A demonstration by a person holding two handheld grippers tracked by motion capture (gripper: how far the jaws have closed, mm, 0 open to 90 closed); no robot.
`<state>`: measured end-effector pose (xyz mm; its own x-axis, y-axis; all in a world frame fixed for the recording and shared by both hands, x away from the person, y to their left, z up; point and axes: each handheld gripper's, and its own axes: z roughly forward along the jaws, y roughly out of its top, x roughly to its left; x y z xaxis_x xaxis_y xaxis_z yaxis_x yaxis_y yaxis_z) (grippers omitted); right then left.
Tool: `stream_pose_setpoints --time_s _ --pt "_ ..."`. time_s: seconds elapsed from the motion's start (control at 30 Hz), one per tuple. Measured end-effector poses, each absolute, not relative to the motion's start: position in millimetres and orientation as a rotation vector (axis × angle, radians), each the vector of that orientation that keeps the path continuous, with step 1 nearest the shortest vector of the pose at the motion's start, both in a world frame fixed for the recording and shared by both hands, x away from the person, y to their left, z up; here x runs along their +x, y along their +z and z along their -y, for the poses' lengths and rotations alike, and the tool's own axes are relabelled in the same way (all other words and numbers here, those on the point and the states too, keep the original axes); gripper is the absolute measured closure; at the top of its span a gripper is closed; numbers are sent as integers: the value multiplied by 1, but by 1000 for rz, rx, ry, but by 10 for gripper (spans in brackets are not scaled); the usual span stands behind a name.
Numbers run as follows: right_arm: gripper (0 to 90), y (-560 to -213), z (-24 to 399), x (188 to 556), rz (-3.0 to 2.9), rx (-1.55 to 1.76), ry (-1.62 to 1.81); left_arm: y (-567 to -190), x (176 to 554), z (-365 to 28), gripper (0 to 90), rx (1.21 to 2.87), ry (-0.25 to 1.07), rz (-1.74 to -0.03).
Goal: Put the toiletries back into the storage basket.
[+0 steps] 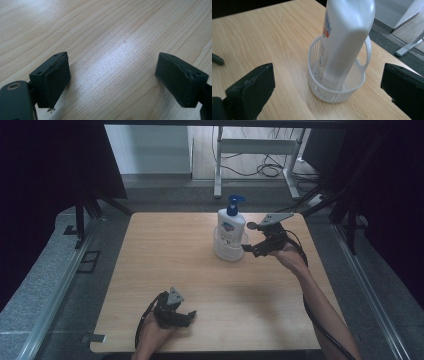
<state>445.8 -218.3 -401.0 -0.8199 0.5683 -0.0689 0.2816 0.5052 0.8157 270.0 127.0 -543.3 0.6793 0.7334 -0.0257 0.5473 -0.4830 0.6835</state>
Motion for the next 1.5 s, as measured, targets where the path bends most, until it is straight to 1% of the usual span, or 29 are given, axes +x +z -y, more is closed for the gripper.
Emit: stream_pose_setpoints --time_s 0.7,1.5 --pt "0 -416 241 411 -2428 737 1173 -543 270 -127 121 2211 354 -979" --pt "0 -455 269 368 -2447 796 1122 -543 270 -127 120 2210 354 -977"
